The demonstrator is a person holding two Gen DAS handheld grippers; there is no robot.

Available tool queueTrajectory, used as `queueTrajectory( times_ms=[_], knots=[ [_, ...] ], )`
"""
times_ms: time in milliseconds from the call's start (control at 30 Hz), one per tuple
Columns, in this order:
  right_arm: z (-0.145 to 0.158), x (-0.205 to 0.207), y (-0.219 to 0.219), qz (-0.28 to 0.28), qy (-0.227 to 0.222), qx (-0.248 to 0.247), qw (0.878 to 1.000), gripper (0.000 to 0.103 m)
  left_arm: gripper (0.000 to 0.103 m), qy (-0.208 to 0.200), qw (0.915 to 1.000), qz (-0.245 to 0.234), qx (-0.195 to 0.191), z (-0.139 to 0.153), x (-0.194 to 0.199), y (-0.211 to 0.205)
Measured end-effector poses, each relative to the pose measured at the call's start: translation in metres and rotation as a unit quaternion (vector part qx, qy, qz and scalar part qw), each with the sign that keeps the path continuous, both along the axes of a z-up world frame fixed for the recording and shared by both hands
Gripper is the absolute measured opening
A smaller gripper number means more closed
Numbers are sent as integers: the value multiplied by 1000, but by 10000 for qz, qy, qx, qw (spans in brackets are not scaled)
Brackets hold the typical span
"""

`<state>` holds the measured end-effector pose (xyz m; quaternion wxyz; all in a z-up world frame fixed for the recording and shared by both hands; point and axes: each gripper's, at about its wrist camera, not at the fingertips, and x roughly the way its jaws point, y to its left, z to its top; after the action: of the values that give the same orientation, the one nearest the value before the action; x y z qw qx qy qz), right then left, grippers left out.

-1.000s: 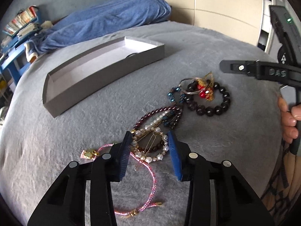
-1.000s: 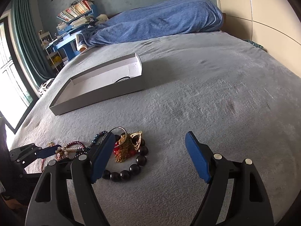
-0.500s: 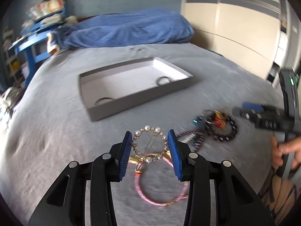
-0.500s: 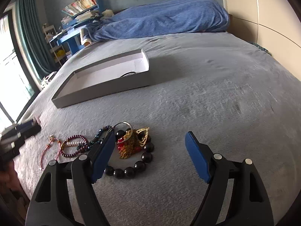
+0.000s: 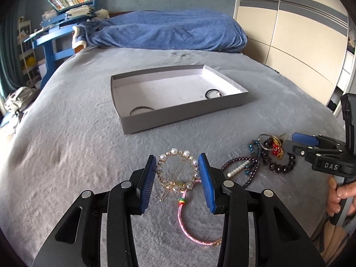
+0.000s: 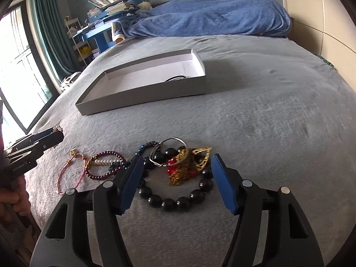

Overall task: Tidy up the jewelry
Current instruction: 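Grasp the silver hoop ring with the right tool while the left tool holds the brooch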

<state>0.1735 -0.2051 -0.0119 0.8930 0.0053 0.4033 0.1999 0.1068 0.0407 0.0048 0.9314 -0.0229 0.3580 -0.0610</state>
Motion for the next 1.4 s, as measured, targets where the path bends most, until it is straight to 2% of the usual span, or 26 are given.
queueTrajectory(
  times_ms=[133,367,567,667,733,967,1133,1400],
  knots=[
    [-1,2,13,126,-29,-203,9997,63,41,28,10000,-19,-26,-2,1,-1],
    [-9,9,39,314,-267,-982,9943,63,41,61,10000,-38,-34,-5,2,-2],
    [-19,20,44,310,-261,-1228,9916,63,41,79,9999,-60,-61,-7,3,-2],
    [-19,23,42,285,-229,-1144,9928,63,41,67,9999,-77,-50,-7,2,-3],
    [-19,23,40,271,-229,-1088,9934,47,41,62,9999,-81,-44,-7,2,-4],
    [-16,21,34,222,-172,-801,9964,47,41,56,10000,-41,-55,-7,3,-2],
    [-2,20,23,197,-263,-195,9993,47,41,17,9999,-21,-136,-5,2,0],
    [16,23,20,171,-394,200,9989,47,41,-250,9995,-8,-183,9,8,7]
  ],
)
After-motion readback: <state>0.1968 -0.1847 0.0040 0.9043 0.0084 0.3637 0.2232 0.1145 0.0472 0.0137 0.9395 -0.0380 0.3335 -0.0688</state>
